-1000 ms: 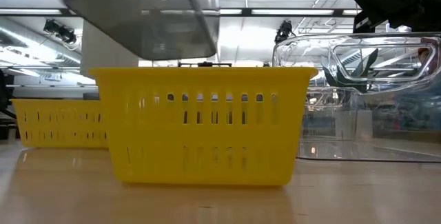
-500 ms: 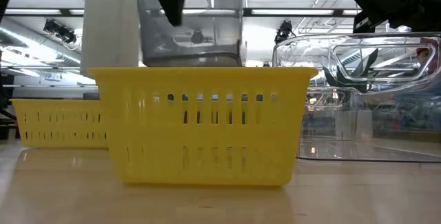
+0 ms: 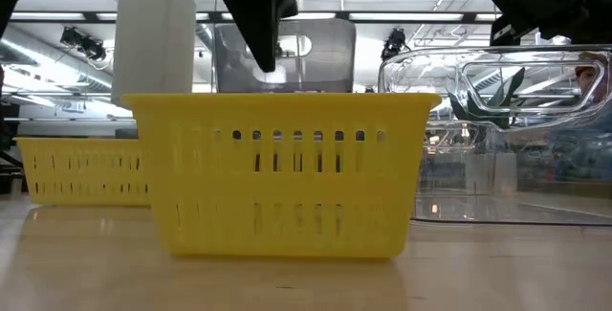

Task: Stack baskets by color
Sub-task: Stack the bottom transparent black bin on top of the left transparent black bin

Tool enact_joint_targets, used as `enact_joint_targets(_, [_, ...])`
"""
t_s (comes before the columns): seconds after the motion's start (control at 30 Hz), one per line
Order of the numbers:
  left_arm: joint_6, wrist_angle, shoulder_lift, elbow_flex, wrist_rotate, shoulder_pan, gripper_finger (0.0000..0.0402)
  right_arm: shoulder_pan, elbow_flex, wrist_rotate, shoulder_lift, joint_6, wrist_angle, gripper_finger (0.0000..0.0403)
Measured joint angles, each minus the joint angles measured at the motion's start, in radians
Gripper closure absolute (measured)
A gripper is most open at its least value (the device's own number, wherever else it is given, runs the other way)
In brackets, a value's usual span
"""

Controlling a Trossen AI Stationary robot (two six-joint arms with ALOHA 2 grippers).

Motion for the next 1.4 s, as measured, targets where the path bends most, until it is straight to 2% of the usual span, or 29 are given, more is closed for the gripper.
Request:
enact_joint_targets(0.23, [-0.036, 0.017, 0.000, -0.001, 0.012, 0.000, 0.0397, 0.000, 0.000, 0.000, 0.000, 0.000, 0.000, 0.0386])
enact_joint_targets(0.33, [-0.057, 0.018, 0.000, -0.001, 0.036, 0.000, 0.0384, 0.000, 0.000, 0.000, 0.000, 0.000, 0.000, 0.0386])
enact_joint_targets(0.73, [-0.082, 0.000, 0.000, -0.001, 0.037, 0.000, 0.0238, 0.000, 0.000, 0.000, 0.000, 0.000, 0.000, 0.0386])
enact_joint_targets(0.9, [-0.082, -0.007, 0.000, 0.017, -0.002, 0.000, 0.0217, 0.000, 0.000, 0.000, 0.000, 0.000, 0.000, 0.0386])
enact_joint_targets(1.07, [-0.081, -0.006, 0.000, 0.020, -0.046, -0.014, 0.0251, 0.000, 0.000, 0.000, 0.000, 0.000, 0.000, 0.0386])
enact_joint_targets(1.23, [-0.082, -0.005, 0.000, 0.020, -0.114, -0.050, 0.0322, 0.000, 0.000, 0.000, 0.000, 0.000, 0.000, 0.0386])
enact_joint_targets(1.4, [-0.083, -0.005, 0.002, 0.020, -0.136, -0.074, 0.0390, 0.000, 0.000, 0.000, 0.000, 0.000, 0.000, 0.0386])
